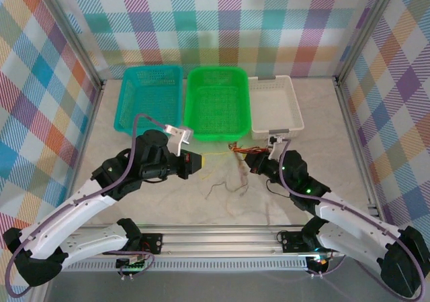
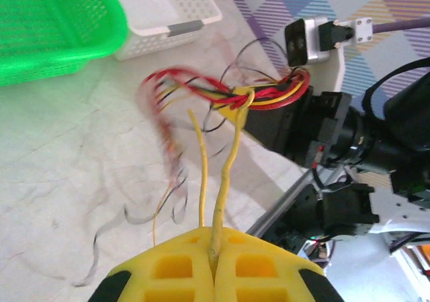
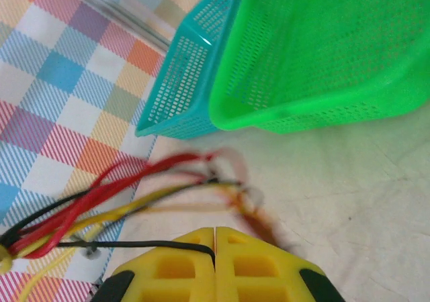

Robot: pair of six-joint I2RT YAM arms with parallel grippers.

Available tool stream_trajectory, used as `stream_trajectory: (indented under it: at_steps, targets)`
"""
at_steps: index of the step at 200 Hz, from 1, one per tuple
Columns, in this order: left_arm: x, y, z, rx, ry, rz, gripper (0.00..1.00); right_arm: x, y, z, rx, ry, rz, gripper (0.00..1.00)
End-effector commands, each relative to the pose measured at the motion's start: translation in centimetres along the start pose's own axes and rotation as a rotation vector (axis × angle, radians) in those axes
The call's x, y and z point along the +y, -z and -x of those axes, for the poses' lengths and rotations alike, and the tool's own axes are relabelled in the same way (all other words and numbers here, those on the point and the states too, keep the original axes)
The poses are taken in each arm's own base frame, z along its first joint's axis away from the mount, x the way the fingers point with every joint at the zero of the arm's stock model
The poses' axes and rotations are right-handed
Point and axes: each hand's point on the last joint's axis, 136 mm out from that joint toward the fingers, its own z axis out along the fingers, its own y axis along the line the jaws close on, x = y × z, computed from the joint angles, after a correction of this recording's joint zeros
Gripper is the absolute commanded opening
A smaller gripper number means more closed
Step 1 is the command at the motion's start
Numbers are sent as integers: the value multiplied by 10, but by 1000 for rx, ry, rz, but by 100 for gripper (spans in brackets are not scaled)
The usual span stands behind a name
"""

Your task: Untangle the cables

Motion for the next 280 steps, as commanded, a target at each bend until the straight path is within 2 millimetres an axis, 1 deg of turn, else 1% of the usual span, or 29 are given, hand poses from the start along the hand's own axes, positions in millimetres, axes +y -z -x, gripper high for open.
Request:
stream_trajectory:
  at_steps: [1,14,55,80,100,116,138,161,172,186,200,208,228,237,255,280]
  targets:
    - [13,47,22,-88,-45,109,0,-111,25,-7,-41,-145,-429,0]
    - [22,57,26,-99,-50,157,0,-123,34,-5,-51,-184,-477,0]
    - [42,85,36,-125,-77,299,0,-148,57,-2,-73,-273,-578,0]
    - [57,106,45,-150,-93,427,0,-162,68,-6,-54,-312,-640,0]
    - [62,124,52,-190,-99,490,0,-172,71,-12,-17,-340,-678,0]
    - [61,124,52,-195,-95,481,0,-176,68,-17,13,-350,-686,0]
    - [64,118,51,-186,-93,482,0,-176,67,-14,12,-340,-691,0]
    - [80,127,54,-211,-101,587,0,-185,89,-6,-27,-341,-799,0]
    - [88,133,54,-219,-100,638,0,-185,96,0,-54,-361,-802,0]
    - [97,136,52,-220,-100,685,0,-186,111,9,-88,-385,-828,0]
    - [101,134,48,-214,-99,690,0,-180,118,22,-125,-384,-806,0]
    - [103,131,45,-207,-97,692,0,-177,122,26,-127,-386,-805,0]
    - [108,124,39,-191,-89,692,0,-161,123,40,-125,-360,-774,0]
    - [108,117,36,-181,-87,674,0,-149,120,46,-127,-346,-726,0]
    - [104,98,28,-155,-91,596,0,-123,114,64,-123,-301,-636,0]
    - [100,79,20,-135,-89,521,0,-73,106,94,-91,-227,-493,0]
